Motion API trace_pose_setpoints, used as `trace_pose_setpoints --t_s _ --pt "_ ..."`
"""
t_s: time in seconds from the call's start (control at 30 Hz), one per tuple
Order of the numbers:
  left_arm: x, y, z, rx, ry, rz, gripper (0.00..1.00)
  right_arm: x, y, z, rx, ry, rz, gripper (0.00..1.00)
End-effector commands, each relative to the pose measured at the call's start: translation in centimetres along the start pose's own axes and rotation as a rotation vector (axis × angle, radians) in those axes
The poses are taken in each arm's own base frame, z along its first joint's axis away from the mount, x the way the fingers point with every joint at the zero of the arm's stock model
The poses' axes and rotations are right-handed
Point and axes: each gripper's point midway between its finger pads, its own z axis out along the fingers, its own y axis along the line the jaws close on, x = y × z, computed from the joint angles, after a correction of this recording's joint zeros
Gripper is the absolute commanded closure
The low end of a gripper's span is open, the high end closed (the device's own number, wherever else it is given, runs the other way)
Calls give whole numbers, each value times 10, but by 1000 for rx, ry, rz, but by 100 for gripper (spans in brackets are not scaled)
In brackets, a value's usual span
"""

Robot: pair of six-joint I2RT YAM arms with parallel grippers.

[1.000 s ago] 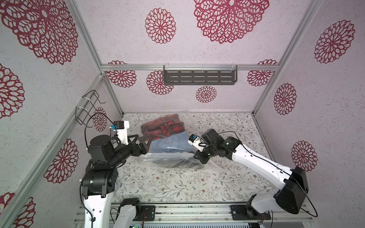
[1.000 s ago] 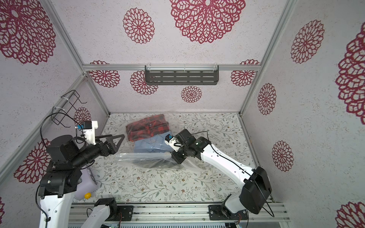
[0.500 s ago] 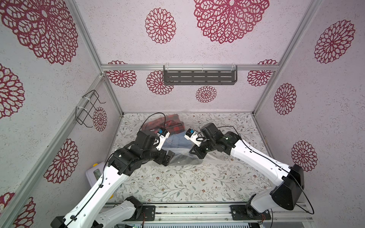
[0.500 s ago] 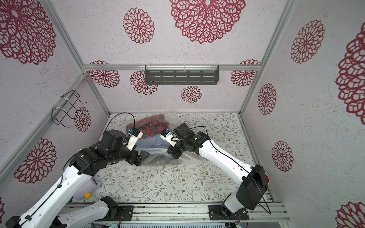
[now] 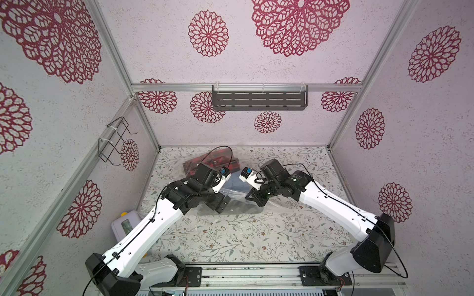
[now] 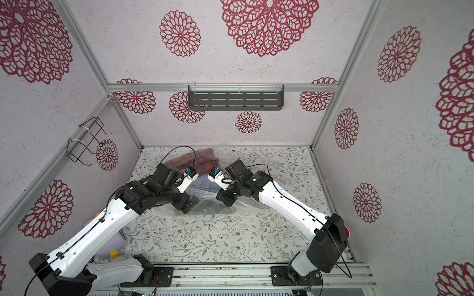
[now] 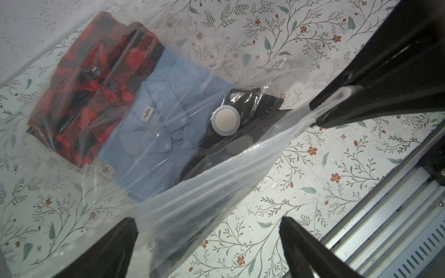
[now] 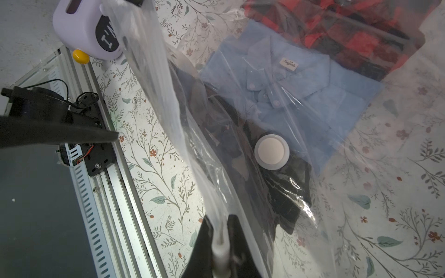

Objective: Place the folded shirt into the vacuum bag
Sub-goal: Close the vacuum bag at the center of the board.

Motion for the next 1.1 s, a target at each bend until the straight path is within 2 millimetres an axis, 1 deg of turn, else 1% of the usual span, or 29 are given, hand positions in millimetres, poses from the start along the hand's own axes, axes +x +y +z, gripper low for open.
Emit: trace_pose_setpoints --t_s 0.0,0.1,0.2,0.27,0.43,0.53,0.7,0.8,0.83,0.9,0.97,1.0,1.03,1.07 --pt "-26 8 -26 -52 -147 43 3 -21 8 -11 -38 -72 -40 100" --pt "-34 2 -47 -20 -242 60 3 -21 8 -10 -39 -74 -41 100" --pt "-36 -6 -58 23 -294 70 3 -22 8 -10 -41 -78 -39 100" --pt "-31 -11 -50 47 -267 81 3 -22 9 -10 -45 -78 -37 100" --pt "-10 -23 -16 120 -106 86 3 -22 9 -11 -43 -78 -34 100" --pt "-2 -22 0 116 -41 85 3 -22 9 -11 -45 -79 -34 100" --pt "-2 -15 11 75 -9 90 0 -23 12 -13 -52 -86 -35 100" --pt "-2 -15 17 74 8 82 5 -23 12 -14 -53 -90 -37 100" --pt "-1 -15 19 75 19 78 9 -23 12 -14 -54 -90 -37 100" --pt "-2 -15 21 74 25 68 19 -23 12 -14 -53 -90 -37 100" --pt "-6 -14 20 72 20 57 35 -22 12 -14 -53 -90 -38 100" --pt "-7 -14 20 74 22 52 45 -23 13 -15 -52 -92 -37 100" --pt "-8 -14 20 72 21 48 62 -22 13 -15 -51 -92 -38 100" --pt "-10 -13 19 69 16 41 73 -23 13 -16 -52 -94 -40 100"
